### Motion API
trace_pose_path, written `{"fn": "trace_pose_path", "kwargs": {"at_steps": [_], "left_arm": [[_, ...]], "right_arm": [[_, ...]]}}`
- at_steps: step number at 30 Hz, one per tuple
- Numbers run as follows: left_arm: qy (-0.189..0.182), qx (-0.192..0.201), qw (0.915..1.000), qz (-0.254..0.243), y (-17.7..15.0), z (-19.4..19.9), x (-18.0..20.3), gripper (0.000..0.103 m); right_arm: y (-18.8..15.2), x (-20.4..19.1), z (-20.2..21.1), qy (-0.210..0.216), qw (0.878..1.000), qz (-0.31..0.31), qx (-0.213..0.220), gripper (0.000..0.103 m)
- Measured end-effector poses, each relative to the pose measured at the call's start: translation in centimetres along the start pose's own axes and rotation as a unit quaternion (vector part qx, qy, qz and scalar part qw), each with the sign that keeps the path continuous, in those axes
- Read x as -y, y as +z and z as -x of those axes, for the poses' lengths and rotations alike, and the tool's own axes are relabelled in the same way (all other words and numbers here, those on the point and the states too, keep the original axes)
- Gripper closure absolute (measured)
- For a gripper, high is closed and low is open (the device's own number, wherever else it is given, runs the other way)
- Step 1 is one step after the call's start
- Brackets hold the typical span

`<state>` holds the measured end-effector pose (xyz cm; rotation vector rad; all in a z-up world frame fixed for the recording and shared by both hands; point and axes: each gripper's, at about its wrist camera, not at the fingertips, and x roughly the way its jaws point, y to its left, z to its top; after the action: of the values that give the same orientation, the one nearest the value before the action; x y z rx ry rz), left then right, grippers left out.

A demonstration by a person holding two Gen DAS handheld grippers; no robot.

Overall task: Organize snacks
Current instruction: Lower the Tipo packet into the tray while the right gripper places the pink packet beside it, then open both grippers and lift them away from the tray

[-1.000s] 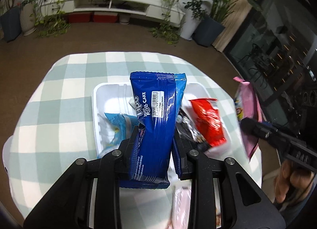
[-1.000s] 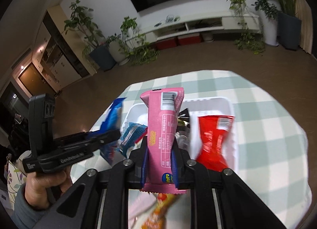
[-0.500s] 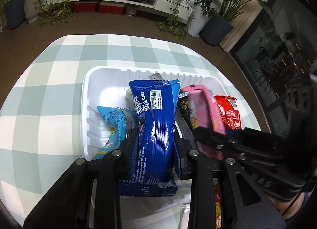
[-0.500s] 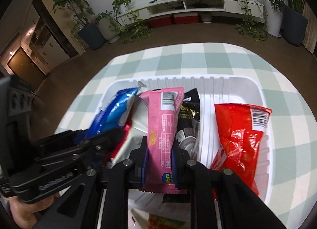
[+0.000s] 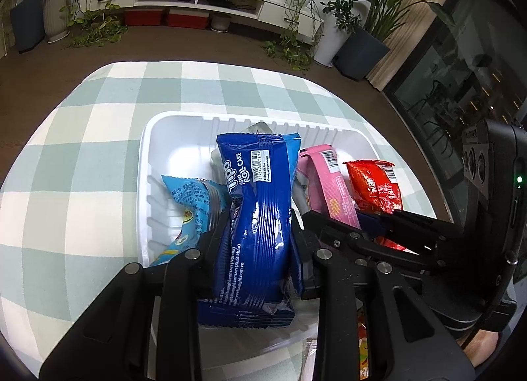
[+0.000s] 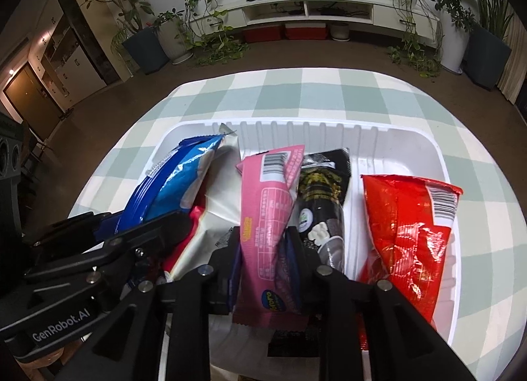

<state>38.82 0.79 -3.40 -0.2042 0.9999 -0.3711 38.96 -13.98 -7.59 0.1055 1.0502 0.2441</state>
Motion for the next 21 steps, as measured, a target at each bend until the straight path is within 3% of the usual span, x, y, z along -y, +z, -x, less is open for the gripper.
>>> {"fn": "trace_pose_path", "kwargs": {"at_steps": [7,18,21], "left_arm": [[-0.001,-0.001,1.0,0.003,0.0,0.5,0.2,0.069],[-0.005,0.012,0.9999,-0.004,-0.3,1.8,0.6,0.042],[-0.008,0.013,0.9999,-0.004,-0.3,2.4,0.7,0.04]], "right_arm": [[-0.3,0.2,0.8,-0.002,1.0,-0.002,0.004,0.071],[-1.0,0.8,3.5,-0.001,1.0,-0.007,0.028,0.068],[-1.1,0.8,4.4,0.003,0.999,-0.009,0.036,0.065]]}}
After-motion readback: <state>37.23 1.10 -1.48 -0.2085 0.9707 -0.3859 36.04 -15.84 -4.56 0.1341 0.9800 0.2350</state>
